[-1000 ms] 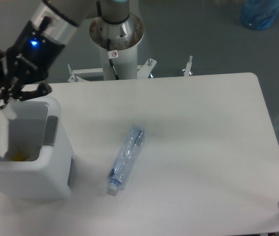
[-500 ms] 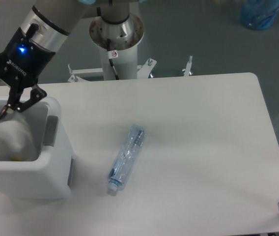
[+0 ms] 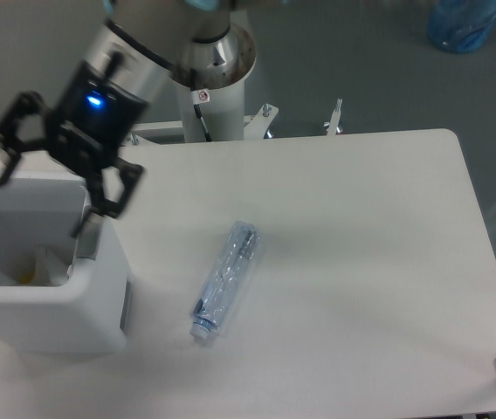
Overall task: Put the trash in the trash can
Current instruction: 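Move the open gripper back over the clear plastic water bottle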
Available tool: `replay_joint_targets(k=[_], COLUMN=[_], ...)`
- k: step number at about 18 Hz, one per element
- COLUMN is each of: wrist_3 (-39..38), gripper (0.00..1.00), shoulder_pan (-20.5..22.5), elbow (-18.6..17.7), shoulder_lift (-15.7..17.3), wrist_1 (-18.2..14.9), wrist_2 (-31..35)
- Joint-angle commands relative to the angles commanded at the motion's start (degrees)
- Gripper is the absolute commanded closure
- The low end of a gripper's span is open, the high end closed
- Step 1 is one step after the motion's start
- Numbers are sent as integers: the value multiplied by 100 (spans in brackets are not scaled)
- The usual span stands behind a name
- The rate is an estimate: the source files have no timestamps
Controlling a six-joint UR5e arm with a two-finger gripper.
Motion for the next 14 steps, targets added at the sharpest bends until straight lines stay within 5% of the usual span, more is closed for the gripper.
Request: replay_joint_targets(k=[5,14], wrist_3=[140,860], gripper=[0,0], shoulder_pan=[132,115], elbow=[677,643], shoulder_lift=[-870,-1548], wrist_1=[9,-61], wrist_2=[534,1836])
